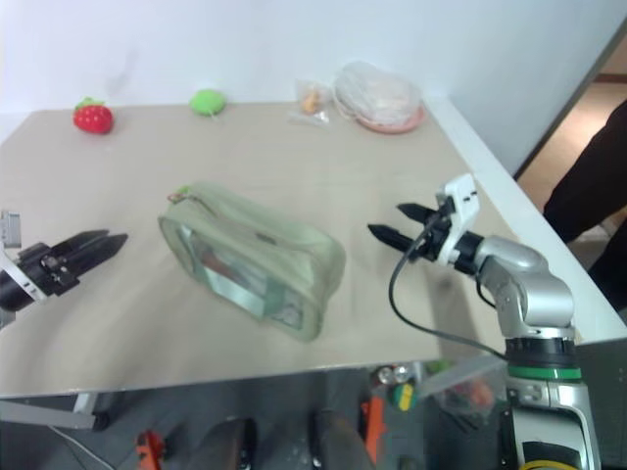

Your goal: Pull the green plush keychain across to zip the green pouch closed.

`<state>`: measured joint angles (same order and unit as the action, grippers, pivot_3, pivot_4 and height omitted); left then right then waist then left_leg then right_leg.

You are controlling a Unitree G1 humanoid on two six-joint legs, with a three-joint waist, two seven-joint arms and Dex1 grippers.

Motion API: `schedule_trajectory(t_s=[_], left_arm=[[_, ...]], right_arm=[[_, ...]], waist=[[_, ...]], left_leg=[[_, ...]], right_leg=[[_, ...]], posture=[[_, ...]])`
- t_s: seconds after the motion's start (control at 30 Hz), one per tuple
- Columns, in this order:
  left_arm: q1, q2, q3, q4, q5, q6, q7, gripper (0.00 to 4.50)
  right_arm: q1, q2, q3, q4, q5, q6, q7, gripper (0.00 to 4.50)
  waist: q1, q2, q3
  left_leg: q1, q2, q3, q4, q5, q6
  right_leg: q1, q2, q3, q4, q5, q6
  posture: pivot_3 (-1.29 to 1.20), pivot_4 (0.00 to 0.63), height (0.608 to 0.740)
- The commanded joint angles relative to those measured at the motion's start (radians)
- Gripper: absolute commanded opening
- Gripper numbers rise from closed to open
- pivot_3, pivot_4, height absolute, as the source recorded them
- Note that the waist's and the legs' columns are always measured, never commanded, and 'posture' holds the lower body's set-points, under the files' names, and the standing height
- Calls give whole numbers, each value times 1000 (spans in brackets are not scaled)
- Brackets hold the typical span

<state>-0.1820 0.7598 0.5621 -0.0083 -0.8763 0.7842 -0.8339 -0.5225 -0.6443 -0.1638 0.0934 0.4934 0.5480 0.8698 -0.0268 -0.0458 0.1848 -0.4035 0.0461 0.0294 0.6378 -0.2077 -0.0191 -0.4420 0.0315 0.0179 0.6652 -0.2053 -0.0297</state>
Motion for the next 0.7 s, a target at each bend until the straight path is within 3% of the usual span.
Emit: schedule_trajectory(t_s=[0.03,0.13,0.33,0.53,0.7], left_arm=[[55,70,64,1,-6,-9,-82,4475],[110,120,104,26,-12,-16,-156,4475],[32,105,99,46,-53,-1,-153,4475],[27,104,107,-150,-159,-10,-243,4475],[0,145,41,-329,-259,24,-314,4475]], right_arm=[[66,-102,-90,-127,99,62,106,4500],[191,-197,-153,-271,191,130,186,4500],[188,-189,-126,-285,193,133,144,4500],[162,-215,-146,-384,314,219,168,4500],[156,-219,-38,-510,332,234,197,4500]], waist=[[0,0,0],[4,1,0],[4,0,0],[3,0,0],[3,0,0]], left_leg=[[0,0,0,0,0,0],[-1,1,0,-3,-2,0],[1,0,-1,0,-4,-1],[1,1,0,1,-3,-1],[0,0,-1,0,-5,-4]], right_leg=[[0,0,0,0,0,0],[-2,-1,-1,0,-5,-1],[0,-1,-2,1,-6,0],[0,-2,-1,1,-5,1],[0,-1,-1,1,-6,0]], posture=[[0,150,740],[0,150,740],[0,150,740],[0,150,740],[0,150,740]])
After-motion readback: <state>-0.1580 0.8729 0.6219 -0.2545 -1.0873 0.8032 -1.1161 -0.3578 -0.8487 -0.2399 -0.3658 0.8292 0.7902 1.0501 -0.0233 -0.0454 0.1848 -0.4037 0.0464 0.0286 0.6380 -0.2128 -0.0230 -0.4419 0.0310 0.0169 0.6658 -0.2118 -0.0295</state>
